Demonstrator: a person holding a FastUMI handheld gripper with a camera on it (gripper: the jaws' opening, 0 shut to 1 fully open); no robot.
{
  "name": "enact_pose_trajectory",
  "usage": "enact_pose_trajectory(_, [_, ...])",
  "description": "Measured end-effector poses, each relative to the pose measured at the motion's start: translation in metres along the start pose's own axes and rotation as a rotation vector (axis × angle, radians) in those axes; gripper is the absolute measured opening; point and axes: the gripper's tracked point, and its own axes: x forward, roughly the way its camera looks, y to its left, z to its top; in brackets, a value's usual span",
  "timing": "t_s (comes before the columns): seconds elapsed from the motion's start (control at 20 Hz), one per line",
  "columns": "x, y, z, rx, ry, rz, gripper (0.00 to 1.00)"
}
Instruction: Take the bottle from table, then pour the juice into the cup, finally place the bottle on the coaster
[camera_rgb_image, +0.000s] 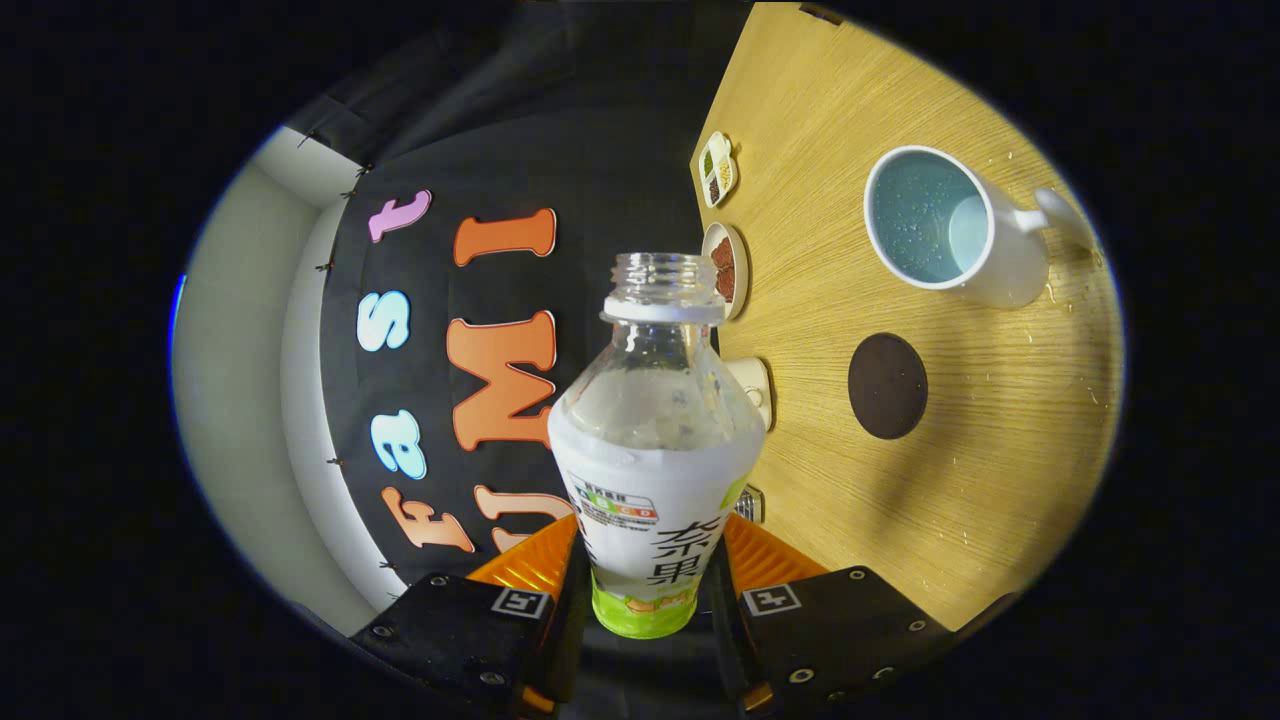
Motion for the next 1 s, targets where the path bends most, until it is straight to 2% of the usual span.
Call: enact_pose_trajectory(1.0, [0.005, -0.0048, 0.0092, 0.1, 0.005, -0.018, 0.56])
